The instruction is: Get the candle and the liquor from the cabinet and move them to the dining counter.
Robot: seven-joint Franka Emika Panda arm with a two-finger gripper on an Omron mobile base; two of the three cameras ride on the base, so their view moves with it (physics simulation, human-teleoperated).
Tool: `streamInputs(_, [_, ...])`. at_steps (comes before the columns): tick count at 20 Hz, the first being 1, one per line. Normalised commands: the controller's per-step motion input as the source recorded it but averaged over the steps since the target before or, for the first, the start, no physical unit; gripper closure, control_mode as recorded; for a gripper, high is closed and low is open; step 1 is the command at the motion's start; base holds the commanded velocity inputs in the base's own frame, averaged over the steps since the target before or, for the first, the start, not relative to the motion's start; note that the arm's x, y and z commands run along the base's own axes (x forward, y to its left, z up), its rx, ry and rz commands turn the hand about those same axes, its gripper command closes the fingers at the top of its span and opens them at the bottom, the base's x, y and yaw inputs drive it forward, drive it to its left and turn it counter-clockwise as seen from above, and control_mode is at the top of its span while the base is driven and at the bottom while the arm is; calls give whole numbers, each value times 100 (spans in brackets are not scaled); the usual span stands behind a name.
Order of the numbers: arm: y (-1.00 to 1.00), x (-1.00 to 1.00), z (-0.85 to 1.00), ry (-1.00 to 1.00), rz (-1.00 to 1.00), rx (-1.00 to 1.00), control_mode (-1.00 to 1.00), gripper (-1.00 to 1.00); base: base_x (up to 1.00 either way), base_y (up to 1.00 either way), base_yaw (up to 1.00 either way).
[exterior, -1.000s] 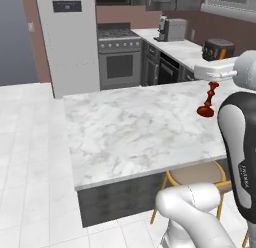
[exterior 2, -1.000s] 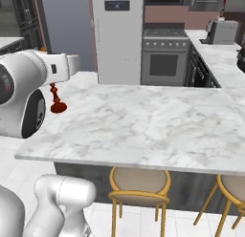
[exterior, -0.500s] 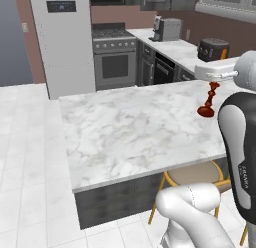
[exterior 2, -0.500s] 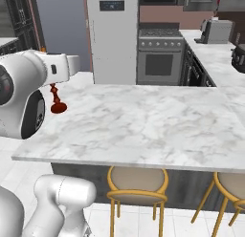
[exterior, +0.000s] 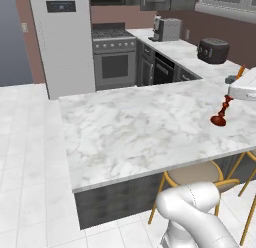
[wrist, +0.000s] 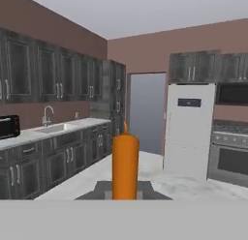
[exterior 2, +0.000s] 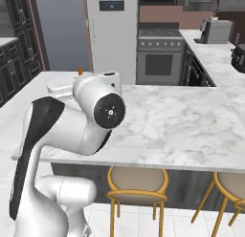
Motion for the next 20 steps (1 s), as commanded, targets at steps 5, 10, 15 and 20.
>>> streamInputs(5, [-61,52,-63,0,42,4,-100,100,0,0,0])
streamInputs(10, [-6,64,-40,0,22,2,-100,100,0,0,0])
streamInputs(15, [2,45,-22,0,8,0,-100,100,0,0,0])
streamInputs(20, [0,34,-39,-1,0,-3,-100,100,0,0,0])
